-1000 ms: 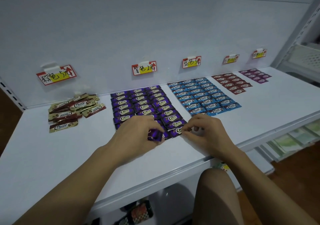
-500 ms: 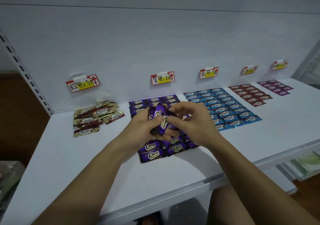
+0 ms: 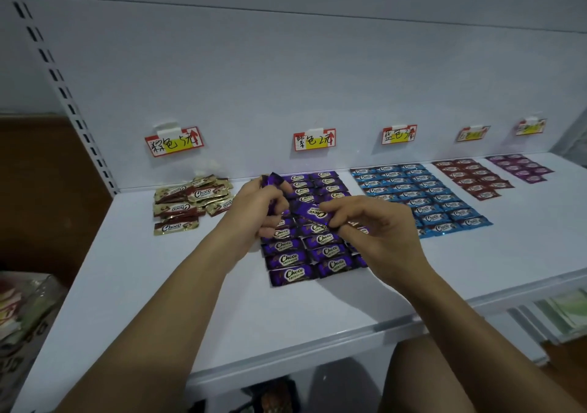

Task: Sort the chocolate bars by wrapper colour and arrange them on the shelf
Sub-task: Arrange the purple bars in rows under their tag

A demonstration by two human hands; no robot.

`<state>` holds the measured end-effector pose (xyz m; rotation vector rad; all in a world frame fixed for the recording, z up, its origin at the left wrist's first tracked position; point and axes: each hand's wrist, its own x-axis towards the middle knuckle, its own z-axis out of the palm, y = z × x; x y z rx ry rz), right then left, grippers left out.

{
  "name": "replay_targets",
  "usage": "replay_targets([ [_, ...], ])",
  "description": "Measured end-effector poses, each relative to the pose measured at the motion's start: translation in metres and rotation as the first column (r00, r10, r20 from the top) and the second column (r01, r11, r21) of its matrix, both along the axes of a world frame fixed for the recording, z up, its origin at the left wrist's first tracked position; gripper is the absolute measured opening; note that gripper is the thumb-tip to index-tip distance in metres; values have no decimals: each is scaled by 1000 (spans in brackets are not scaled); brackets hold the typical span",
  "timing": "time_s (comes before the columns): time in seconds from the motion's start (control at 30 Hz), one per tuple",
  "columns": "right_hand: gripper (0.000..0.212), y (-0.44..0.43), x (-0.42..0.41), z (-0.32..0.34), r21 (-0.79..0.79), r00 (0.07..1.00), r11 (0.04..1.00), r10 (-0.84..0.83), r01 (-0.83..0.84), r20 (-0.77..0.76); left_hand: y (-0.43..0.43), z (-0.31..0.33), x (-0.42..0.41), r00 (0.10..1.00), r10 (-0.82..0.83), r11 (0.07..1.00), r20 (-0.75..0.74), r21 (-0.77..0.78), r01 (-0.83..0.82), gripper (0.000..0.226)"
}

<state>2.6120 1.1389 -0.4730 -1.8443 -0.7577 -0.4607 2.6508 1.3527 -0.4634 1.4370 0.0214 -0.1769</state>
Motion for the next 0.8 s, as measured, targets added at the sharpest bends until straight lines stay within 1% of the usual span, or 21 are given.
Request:
replay_targets([
  [0.07, 16, 0, -2, 3, -46, 1000, 999, -19, 19, -4, 3, 0, 1, 1000, -16, 1000, 2, -11, 16, 20],
  [0.13, 15, 0, -5, 6, -153, 1000, 988, -3, 2, -6, 4, 0, 1, 1000, -26, 999, 10, -34, 27, 21],
  [0.17, 18, 0, -7, 6, -229, 999, 973, 32, -40, -41, 5, 0, 0, 999, -36, 998, 18, -49, 37, 21],
  [0.23, 21, 4, -13, 7, -362, 971, 915, 105, -178, -214, 5, 0, -1, 998, -55, 996, 36, -66, 58, 22],
  [0.27, 25, 8, -16, 4, -413, 955, 882, 117, -226, -273, 5, 0, -1, 997, -61, 996, 41, -67, 64, 22],
  [0.3, 29, 13, -18, 0, -446, 950, 861, 121, -244, -287, 4, 0, -2, 997, -66, 996, 43, -63, 69, 23],
  [0.33, 30, 17, -21, -5, -463, 954, 852, 125, -244, -272, 4, 0, -2, 997, -70, 996, 44, -56, 72, 23],
  [0.4, 25, 24, -24, -14, -463, 966, 856, 146, -232, -213, 5, -1, -2, 996, -75, 996, 50, -44, 78, 23],
  [0.47, 21, 27, -26, -24, -468, 983, 865, 153, -183, -101, 7, -2, 0, 996, -77, 996, 54, -41, 79, 23],
  [0.53, 22, 23, -29, -33, -422, 992, 900, 125, -111, 7, 8, -4, 1, 995, -83, 995, 52, -44, 85, 23],
  [0.6, 21, 15, -34, -38, -372, 996, 925, 84, -78, 2, 9, -6, 2, 994, -96, 994, 46, -46, 98, 24],
  [0.73, 11, 9, -37, -43, -452, 996, 887, 90, -89, -20, 11, -7, 4, 991, -121, 991, 52, -52, 123, 25],
  [0.8, 10, 9, -36, -45, -463, 994, 880, 101, -103, -29, 11, -7, 5, 990, -123, 991, 65, -45, 126, 26],
])
